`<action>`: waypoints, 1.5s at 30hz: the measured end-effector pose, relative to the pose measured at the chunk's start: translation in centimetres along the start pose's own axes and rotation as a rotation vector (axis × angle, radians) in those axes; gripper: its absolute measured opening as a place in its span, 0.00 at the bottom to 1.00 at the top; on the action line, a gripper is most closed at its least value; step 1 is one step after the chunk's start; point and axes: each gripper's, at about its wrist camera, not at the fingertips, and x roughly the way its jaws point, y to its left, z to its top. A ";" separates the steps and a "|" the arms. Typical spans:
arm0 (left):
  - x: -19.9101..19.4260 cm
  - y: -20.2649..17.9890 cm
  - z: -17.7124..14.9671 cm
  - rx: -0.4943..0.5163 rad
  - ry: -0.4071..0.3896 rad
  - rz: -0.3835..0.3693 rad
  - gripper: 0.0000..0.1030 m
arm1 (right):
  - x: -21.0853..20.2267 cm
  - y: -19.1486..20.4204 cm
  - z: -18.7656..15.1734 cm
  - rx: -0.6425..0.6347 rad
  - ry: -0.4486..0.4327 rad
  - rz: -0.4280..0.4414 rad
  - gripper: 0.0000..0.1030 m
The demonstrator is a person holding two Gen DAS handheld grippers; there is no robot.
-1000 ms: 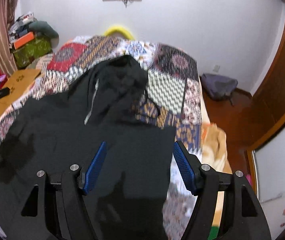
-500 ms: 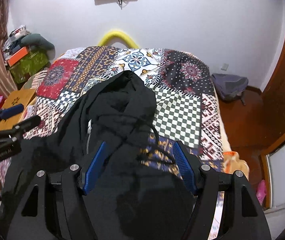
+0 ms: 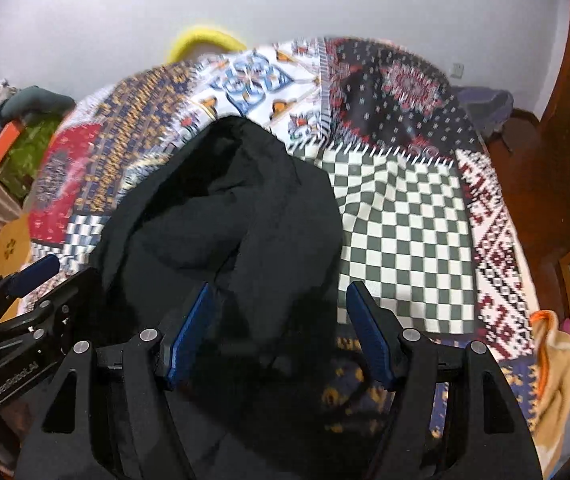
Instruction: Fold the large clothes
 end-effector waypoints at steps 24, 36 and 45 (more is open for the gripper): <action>-9.2 -0.4 -2.9 0.144 -0.023 -0.092 0.13 | -11.4 1.5 -5.6 -0.129 -0.109 0.078 0.10; -17.0 -1.7 -14.7 0.228 -0.006 -0.105 0.13 | -15.8 2.5 -16.3 -0.217 -0.108 0.089 0.10; -16.9 -0.7 -22.1 0.231 0.073 -0.059 0.13 | -15.1 2.0 -20.9 -0.212 -0.035 0.073 0.11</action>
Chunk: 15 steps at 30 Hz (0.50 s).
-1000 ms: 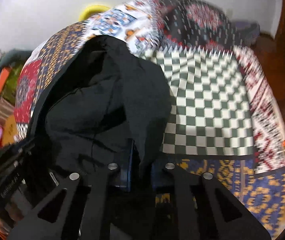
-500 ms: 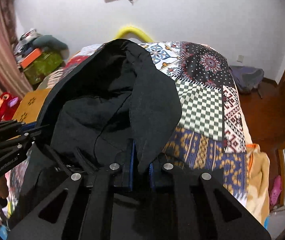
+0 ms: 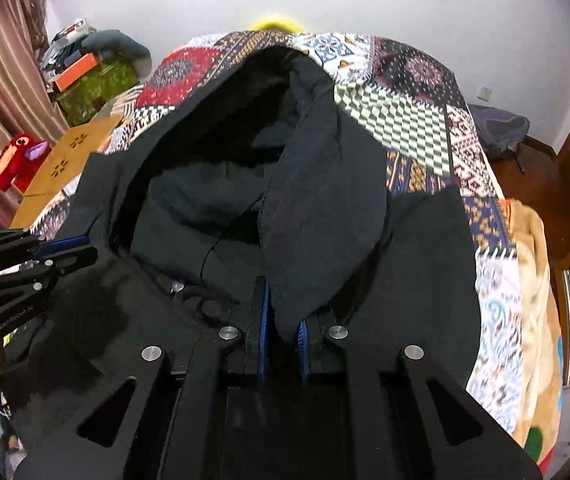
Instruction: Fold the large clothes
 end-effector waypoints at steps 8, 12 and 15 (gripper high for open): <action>-0.9 0.6 -1.0 0.004 0.008 0.019 0.16 | -2.9 -0.2 0.0 -0.050 -0.023 -0.052 0.23; -2.9 0.4 1.3 0.003 -0.077 0.014 0.24 | -4.6 -1.1 1.6 -0.002 -0.106 -0.041 0.51; -3.5 0.0 3.4 0.014 -0.126 0.010 0.39 | -4.7 -1.5 3.2 0.019 -0.130 -0.022 0.53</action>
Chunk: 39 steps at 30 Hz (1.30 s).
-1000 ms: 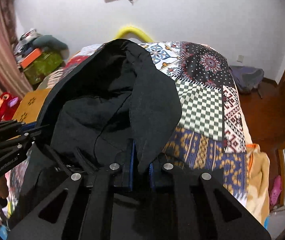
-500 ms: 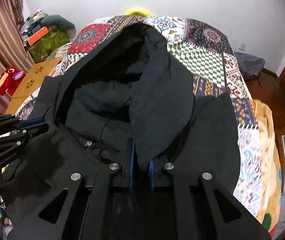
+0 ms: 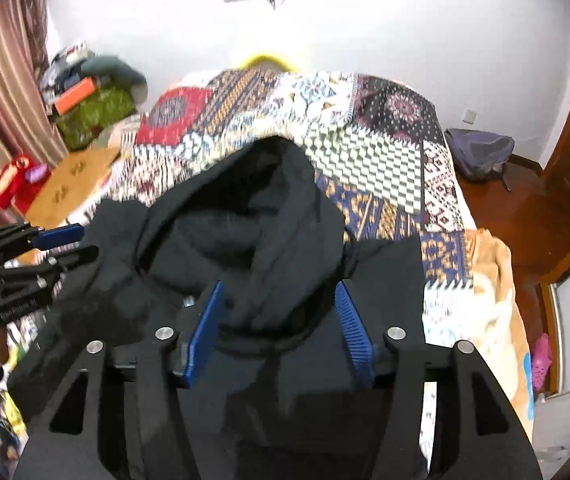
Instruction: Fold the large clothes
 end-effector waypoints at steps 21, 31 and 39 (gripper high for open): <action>11.7 -2.1 8.2 -0.017 0.060 -0.120 0.46 | 10.9 -4.5 4.0 0.150 0.141 0.094 0.53; 11.1 -1.8 7.4 -0.020 0.042 -0.143 0.24 | 9.0 -3.7 3.9 0.160 0.089 0.121 0.13; 5.6 -1.6 6.0 0.007 -0.018 -0.108 0.18 | 4.1 -0.9 3.4 0.070 0.011 0.124 0.12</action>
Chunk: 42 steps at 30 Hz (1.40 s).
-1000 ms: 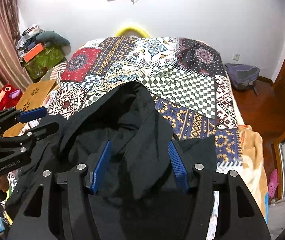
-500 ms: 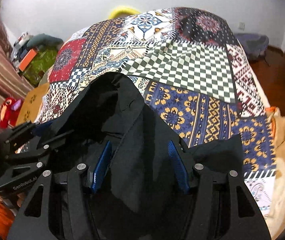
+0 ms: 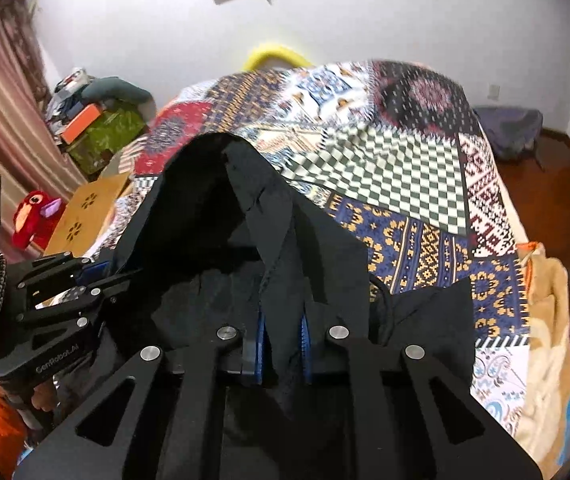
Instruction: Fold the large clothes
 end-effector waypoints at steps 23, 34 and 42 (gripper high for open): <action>-9.5 -1.6 -12.2 -0.043 0.068 0.026 0.23 | -8.1 4.2 -8.5 -0.150 0.045 -0.030 0.23; -16.2 0.4 -12.0 -0.085 -0.069 0.087 0.37 | -12.0 3.8 -7.3 -0.120 -0.076 -0.041 0.31; -12.5 -0.6 -11.4 -0.088 -0.020 0.055 0.42 | -6.4 4.9 -8.9 -0.118 0.034 -0.042 0.41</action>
